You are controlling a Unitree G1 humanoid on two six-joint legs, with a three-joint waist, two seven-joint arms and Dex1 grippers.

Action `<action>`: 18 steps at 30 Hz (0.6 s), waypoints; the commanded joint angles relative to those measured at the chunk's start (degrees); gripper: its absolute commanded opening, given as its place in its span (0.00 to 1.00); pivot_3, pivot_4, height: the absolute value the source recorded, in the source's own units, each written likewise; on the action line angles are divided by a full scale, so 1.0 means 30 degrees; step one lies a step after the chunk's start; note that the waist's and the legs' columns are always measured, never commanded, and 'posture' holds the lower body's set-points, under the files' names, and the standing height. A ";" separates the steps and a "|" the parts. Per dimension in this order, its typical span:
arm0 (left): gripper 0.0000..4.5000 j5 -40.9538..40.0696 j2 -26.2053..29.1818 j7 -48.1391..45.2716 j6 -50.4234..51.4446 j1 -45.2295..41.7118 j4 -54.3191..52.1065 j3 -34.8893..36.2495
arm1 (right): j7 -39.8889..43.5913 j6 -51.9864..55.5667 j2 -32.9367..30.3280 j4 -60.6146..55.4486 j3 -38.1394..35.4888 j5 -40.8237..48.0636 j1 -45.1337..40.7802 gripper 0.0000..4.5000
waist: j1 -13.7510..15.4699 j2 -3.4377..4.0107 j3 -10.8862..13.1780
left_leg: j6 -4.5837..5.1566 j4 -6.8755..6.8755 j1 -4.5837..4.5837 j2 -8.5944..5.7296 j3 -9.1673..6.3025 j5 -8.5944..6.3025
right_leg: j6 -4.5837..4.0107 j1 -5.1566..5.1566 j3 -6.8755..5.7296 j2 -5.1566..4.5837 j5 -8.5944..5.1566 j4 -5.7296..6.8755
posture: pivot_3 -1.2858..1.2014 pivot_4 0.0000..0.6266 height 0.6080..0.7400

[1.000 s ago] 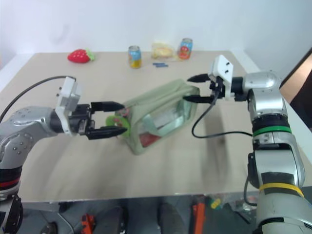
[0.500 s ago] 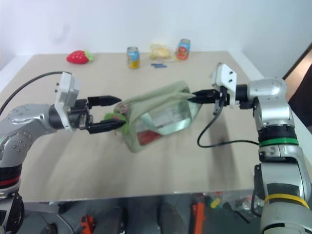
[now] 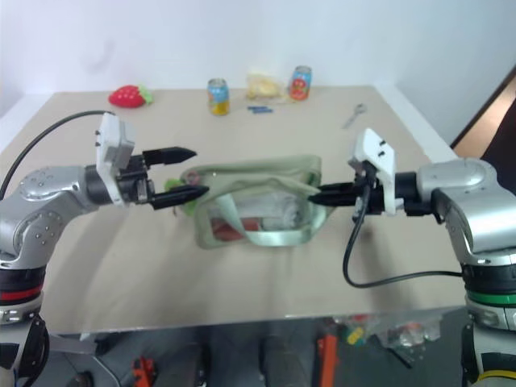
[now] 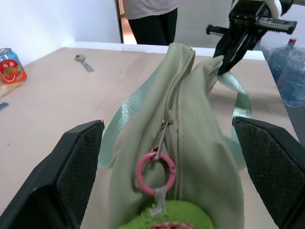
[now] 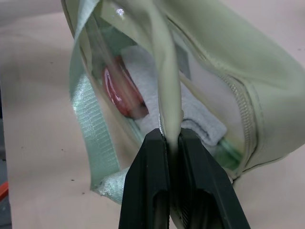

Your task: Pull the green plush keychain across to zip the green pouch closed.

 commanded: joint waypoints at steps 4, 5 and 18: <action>1.00 -0.0612 0.1078 0.0562 0.0053 0.1442 0.0171 0.3212 | -0.1719 -0.1503 0.1379 -0.0544 0.0212 -0.0255 -0.0082 0.00 | -0.0421 -0.0003 -0.0002 | -0.0002 0.0011 0.0010 0.0059 0.0002 0.0002 | -0.0027 -0.0005 0.0012 0.0057 0.0030 0.0003 | 0.52 0.24 1.00; 1.00 -0.0834 0.1135 0.0924 0.0189 0.1936 0.0201 0.3923 | -0.1777 -0.1792 0.1418 -0.0402 0.0278 -0.0390 -0.0060 0.00 | -0.0522 -0.0003 -0.0002 | -0.0001 0.0005 0.0018 0.0080 0.0008 0.0001 | -0.0031 -0.0010 0.0015 0.0075 0.0032 0.0005 | 0.52 0.24 1.00; 1.00 0.0311 -0.0965 0.2564 -0.1666 0.6390 -0.0978 0.3735 | -0.1945 -0.3717 0.1832 0.0532 0.0812 -0.0934 -0.0164 0.00 | -0.0484 -0.0065 -0.0022 | -0.0023 0.0012 0.0004 0.0110 0.0032 0.0013 | -0.0074 -0.0024 0.0018 0.0087 0.0028 0.0012 | 0.52 0.24 1.00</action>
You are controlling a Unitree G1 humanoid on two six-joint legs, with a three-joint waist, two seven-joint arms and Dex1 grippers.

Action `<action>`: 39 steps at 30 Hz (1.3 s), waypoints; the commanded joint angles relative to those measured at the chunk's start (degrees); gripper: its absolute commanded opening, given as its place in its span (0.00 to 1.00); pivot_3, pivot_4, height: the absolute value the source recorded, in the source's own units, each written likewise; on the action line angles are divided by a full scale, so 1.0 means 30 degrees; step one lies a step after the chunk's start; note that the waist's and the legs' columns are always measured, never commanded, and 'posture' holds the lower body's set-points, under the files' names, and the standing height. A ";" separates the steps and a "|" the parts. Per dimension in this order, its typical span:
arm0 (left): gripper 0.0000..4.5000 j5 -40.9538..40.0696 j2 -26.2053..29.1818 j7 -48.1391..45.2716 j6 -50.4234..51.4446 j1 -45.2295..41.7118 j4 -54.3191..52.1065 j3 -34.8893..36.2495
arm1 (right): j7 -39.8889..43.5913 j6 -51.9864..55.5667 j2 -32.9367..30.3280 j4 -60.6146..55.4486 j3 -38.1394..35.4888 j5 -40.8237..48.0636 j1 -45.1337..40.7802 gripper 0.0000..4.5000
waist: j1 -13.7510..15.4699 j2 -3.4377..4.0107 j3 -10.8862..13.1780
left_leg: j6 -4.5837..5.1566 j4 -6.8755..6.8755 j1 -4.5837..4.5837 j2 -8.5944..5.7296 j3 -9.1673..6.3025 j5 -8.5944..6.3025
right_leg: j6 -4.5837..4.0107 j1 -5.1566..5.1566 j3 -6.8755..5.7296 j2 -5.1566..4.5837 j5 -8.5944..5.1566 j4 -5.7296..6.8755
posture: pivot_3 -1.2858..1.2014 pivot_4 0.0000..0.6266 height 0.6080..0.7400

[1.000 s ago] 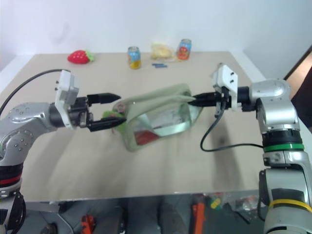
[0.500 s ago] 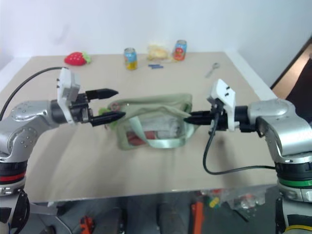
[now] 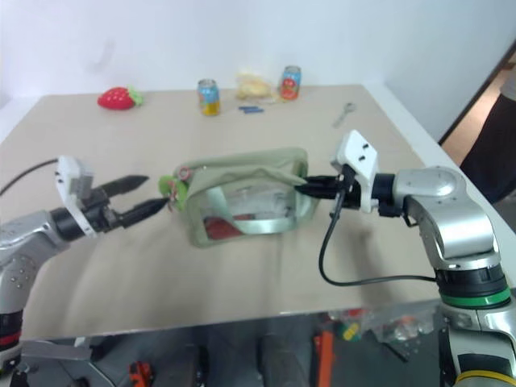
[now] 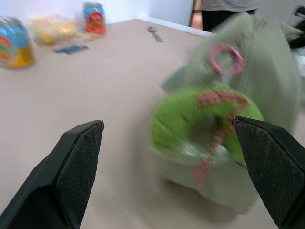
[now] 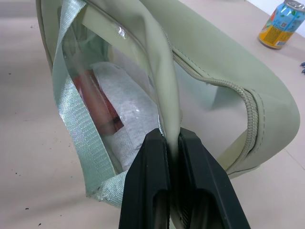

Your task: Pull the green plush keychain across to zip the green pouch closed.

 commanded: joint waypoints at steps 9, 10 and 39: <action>0.88 0.1240 -0.0436 -0.0621 -0.2384 -0.1020 0.1441 -0.0816 | 0.0361 -0.0741 -0.0136 -0.0003 0.0202 0.0038 -0.0106 0.00 | -0.0015 -0.0001 -0.0001 | 0.0001 -0.0004 0.0018 0.0029 0.0007 0.0001 | -0.0021 0.0000 -0.0002 0.0030 0.0016 0.0003 | 0.52 0.24 1.00; 0.81 0.1211 -0.0450 -0.0880 -0.2463 -0.1153 0.1728 -0.0902 | 0.0400 -0.0797 -0.0177 0.0012 0.0197 0.0012 -0.0070 0.00 | -0.0015 -0.0001 -0.0001 | 0.0001 -0.0004 0.0017 0.0029 0.0007 0.0001 | -0.0021 0.0000 -0.0001 0.0030 0.0016 0.0002 | 0.52 0.24 1.00; 0.00 0.0093 -0.0758 -0.2570 -0.0176 -0.9431 0.1601 -0.3964 | 0.0756 -0.1463 -0.0749 0.0415 0.0367 -0.0228 0.0092 0.00 | 0.0098 -0.0014 0.0006 | -0.0005 0.0000 -0.0014 0.0000 -0.0006 0.0003 | 0.0013 0.0008 -0.0004 0.0013 0.0029 -0.0010 | 0.52 0.24 1.00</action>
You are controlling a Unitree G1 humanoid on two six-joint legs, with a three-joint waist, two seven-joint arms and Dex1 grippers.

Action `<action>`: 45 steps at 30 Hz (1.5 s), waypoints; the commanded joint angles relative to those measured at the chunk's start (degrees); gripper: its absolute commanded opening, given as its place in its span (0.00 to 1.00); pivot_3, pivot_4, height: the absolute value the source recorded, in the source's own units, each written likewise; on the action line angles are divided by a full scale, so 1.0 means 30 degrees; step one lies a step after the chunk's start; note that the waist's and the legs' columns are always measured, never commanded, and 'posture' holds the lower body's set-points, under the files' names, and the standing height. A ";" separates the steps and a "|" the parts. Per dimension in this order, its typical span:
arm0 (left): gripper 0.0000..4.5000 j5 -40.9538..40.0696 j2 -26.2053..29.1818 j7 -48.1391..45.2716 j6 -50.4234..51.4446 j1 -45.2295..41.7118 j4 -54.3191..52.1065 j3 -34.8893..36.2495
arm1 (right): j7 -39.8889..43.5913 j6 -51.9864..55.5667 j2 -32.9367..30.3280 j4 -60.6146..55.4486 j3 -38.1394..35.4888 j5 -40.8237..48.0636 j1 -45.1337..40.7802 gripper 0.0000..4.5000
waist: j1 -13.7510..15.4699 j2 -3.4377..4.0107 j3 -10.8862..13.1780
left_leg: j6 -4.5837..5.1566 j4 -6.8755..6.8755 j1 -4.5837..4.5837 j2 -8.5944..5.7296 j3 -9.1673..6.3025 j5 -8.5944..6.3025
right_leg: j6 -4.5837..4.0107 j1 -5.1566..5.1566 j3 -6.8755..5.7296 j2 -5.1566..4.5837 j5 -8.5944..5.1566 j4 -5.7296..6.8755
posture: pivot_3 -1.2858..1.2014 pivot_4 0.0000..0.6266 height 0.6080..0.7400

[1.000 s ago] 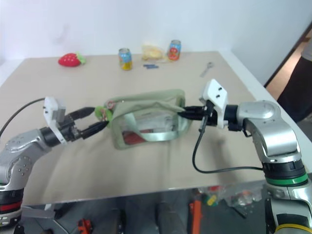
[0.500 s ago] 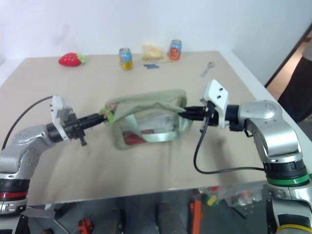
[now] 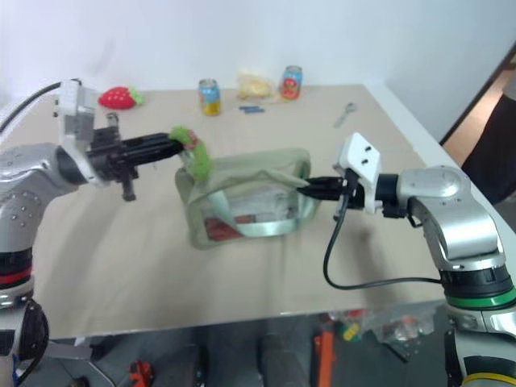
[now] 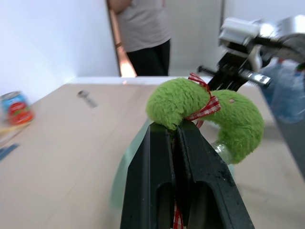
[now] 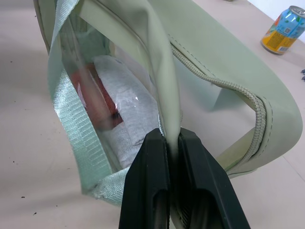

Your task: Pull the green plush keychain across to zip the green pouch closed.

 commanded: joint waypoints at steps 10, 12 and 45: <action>0.00 0.4259 -0.3504 0.2511 -0.2313 -0.2309 0.3101 -0.2577 | 0.0116 -0.0268 -0.0037 -0.0119 0.0262 -0.0215 -0.0018 0.00 | 0.0040 0.0000 0.0000 | -0.0002 0.0006 0.0000 -0.0033 -0.0009 0.0003 | 0.0055 0.0005 0.0029 -0.0003 0.0034 -0.0001 | 0.52 0.24 1.00; 0.00 0.4482 -0.2927 0.1371 -0.2039 -0.2118 0.2784 -0.3251 | 0.0124 -0.0294 -0.0055 -0.0075 0.0254 -0.0227 -0.0061 0.00 | 0.0009 0.0001 0.0000 | -0.0002 0.0004 0.0003 -0.0037 0.0012 0.0002 | 0.0096 0.0001 0.0059 -0.0004 0.0058 -0.0003 | 0.52 0.24 1.00; 0.71 0.1484 0.2023 0.1928 0.1806 0.6336 -0.4749 0.1454 | 0.0970 -0.1179 0.0760 0.1242 0.1072 -0.0662 -0.0953 0.00 | -0.0121 -0.0007 0.0002 | -0.0010 0.0002 0.0027 0.0028 0.0021 0.0009 | -0.0013 -0.0011 0.0016 0.0011 -0.0006 0.0001 | 0.52 0.24 1.00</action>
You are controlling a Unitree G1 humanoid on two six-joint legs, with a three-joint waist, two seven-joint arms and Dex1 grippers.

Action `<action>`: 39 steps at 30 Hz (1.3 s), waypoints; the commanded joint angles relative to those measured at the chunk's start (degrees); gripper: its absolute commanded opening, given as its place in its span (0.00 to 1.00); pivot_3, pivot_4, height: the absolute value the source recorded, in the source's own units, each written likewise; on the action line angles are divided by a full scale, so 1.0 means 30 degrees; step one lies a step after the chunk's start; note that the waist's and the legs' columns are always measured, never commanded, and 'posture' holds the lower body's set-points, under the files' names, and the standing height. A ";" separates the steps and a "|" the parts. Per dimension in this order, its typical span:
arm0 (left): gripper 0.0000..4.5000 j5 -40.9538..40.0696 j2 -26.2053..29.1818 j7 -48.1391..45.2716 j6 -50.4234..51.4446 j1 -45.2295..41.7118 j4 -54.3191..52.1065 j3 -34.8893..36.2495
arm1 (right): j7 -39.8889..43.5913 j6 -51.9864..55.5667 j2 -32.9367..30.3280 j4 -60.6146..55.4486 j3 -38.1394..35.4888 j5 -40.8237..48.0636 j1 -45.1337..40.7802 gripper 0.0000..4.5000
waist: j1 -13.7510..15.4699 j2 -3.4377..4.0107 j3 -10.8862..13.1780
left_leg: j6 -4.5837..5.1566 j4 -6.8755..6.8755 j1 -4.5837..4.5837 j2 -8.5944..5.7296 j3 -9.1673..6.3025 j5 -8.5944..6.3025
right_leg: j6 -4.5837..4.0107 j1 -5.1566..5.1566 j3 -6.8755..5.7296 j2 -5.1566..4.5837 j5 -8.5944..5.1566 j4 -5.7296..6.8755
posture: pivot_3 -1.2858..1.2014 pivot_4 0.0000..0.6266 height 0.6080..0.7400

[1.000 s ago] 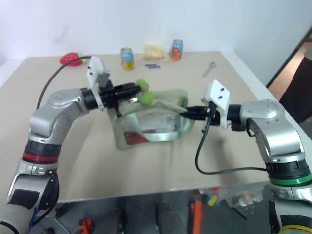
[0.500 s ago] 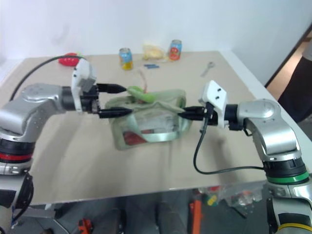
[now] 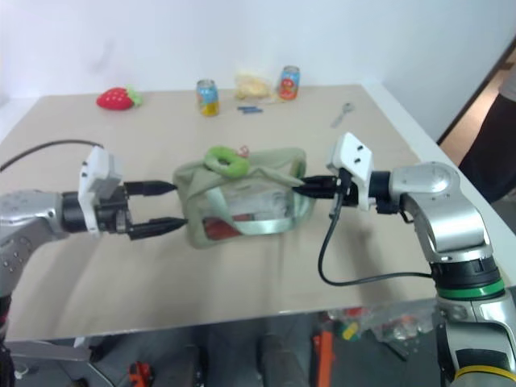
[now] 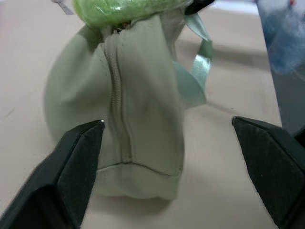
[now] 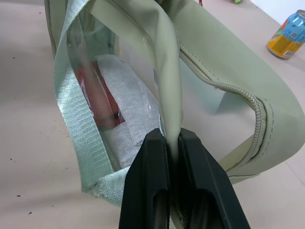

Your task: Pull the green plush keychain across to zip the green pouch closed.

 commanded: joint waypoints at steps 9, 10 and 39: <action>0.05 0.1593 -0.2527 0.3123 -0.2361 -0.0443 0.0204 -0.0512 | 0.1106 0.2700 -0.0267 -0.0812 -0.0275 0.1975 -0.0493 0.08 | -0.0002 -0.0001 -0.0001 | -0.0002 -0.0005 0.0005 -0.0002 0.0004 0.0003 | 0.0009 0.0006 0.0012 0.0007 0.0011 0.0002 | 0.52 0.24 1.00; 0.00 0.1618 -0.2550 0.3079 -0.2447 -0.0433 0.0221 -0.0627 | 0.1387 0.3231 -0.0478 -0.1073 -0.0330 0.2347 -0.0499 0.17 | 0.0005 0.0001 0.0000 | -0.0002 -0.0008 0.0007 -0.0002 0.0004 0.0003 | 0.0009 0.0005 0.0013 0.0008 0.0011 0.0002 | 0.52 0.24 1.00; 0.00 0.0340 -0.1826 0.1872 -0.2065 0.0282 0.0104 -0.1120 | 0.0427 0.0864 0.4705 0.2464 0.3689 -0.0495 -0.7702 0.66 | 0.0153 -0.0002 -0.0005 | -0.0006 -0.0023 -0.0067 -0.0036 -0.0007 -0.0005 | 0.0021 -0.0043 0.0006 -0.0027 -0.0001 -0.0005 | 0.52 0.24 1.00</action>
